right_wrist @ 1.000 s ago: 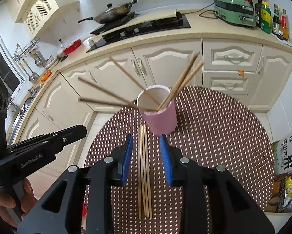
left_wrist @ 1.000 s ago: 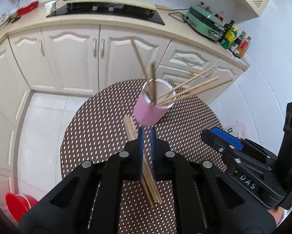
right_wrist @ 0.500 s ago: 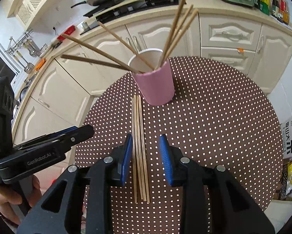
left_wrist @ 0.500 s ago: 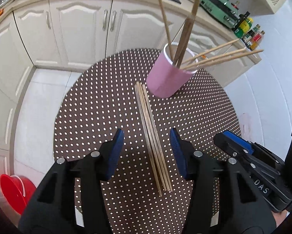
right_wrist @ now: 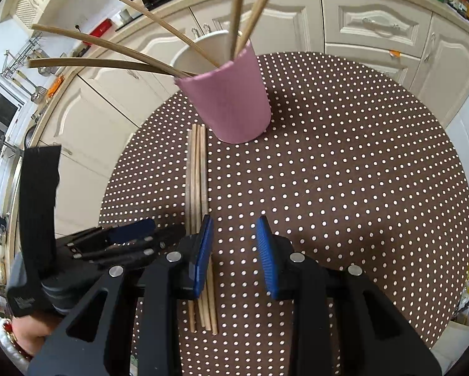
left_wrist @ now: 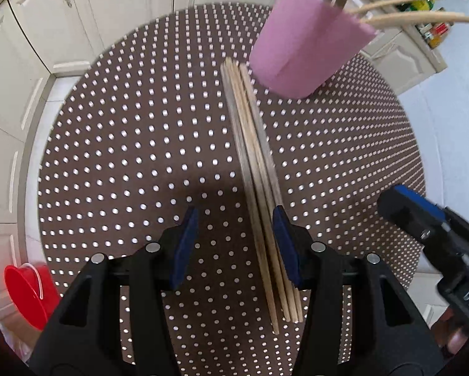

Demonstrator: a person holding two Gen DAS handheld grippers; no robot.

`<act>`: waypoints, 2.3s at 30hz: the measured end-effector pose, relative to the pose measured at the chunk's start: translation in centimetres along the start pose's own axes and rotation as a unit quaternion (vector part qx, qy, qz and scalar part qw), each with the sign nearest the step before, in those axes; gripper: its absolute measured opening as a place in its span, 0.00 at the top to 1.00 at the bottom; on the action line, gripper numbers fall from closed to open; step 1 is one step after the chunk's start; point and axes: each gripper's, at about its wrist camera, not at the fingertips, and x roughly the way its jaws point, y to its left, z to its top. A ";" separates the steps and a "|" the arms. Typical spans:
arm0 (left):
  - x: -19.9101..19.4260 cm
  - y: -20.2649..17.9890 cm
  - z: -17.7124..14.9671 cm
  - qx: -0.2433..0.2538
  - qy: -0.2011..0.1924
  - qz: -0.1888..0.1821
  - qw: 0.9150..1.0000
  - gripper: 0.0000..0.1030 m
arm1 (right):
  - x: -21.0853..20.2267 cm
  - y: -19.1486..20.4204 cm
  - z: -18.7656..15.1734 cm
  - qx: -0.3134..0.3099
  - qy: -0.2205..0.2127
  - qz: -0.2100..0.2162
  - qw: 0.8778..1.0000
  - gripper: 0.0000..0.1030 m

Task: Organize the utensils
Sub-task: 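Move both open grippers back down to the chopstick bundle, then close the right gripper on a chopstick while the left gripper grasps another chopstick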

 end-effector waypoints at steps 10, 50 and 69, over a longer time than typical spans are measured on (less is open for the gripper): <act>1.1 -0.5 0.7 0.025 -0.020 0.060 0.998 0.51 | 1.7 0.1 1.3 -0.007 0.018 0.013 1.000 0.73; -0.2 6.4 4.6 -0.061 -0.031 0.027 0.997 0.51 | 11.4 6.9 6.1 -0.116 0.056 -0.071 0.989 0.80; 3.3 1.3 7.5 -0.005 -0.003 0.043 0.999 0.51 | 8.6 1.3 3.1 -0.032 0.106 -0.007 0.994 0.95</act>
